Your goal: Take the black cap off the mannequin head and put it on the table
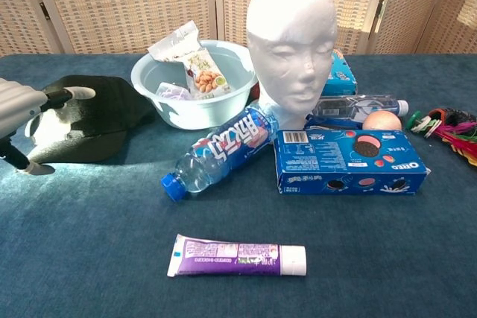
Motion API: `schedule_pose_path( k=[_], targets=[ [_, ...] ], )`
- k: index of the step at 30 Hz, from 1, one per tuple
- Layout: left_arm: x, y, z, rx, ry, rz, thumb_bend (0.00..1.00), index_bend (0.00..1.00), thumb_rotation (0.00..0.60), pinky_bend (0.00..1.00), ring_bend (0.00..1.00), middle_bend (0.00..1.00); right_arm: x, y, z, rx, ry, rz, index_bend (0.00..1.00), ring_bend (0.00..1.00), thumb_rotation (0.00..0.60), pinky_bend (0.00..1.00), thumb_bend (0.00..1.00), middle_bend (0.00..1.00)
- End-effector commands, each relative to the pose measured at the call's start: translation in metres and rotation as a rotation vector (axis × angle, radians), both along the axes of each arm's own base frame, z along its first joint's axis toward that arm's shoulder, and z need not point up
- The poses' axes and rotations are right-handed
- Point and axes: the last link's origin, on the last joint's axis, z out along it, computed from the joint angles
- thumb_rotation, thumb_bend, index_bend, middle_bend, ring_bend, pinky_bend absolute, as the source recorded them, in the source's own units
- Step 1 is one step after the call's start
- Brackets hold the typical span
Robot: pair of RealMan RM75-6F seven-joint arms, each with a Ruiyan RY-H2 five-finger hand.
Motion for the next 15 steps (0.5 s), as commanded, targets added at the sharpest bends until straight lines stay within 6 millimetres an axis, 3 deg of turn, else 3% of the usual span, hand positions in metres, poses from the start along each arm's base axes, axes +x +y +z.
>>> schedule_pose_path(
  k=[1, 4, 7, 15],
  targets=[
    [-0.001, -0.006, 0.009, 0.023, 0.002, 0.031, 0.00, 0.00, 0.600, 0.75, 0.30, 0.11, 0.000, -0.001, 0.000, 0.001, -0.001, 0.001, 0.15, 0.14, 0.600, 0.21, 0.11, 0.22],
    [-0.003, -0.012, 0.014, 0.017, 0.019, 0.068, 0.00, 0.00, 0.600, 0.61, 0.15, 0.01, 0.000, -0.001, -0.001, 0.002, 0.000, 0.000, 0.15, 0.14, 0.600, 0.21, 0.11, 0.22],
    [-0.005, -0.018, 0.019, 0.008, 0.044, 0.105, 0.00, 0.00, 0.600, 0.46, 0.03, 0.00, 0.000, -0.002, -0.001, 0.005, 0.000, 0.000, 0.15, 0.14, 0.600, 0.21, 0.11, 0.22],
    [-0.010, -0.028, 0.042, 0.073, -0.052, 0.166, 0.00, 0.00, 0.600, 0.44, 0.03, 0.00, 0.000, -0.003, -0.001, 0.008, 0.001, -0.005, 0.15, 0.14, 0.600, 0.21, 0.11, 0.22]
  ],
)
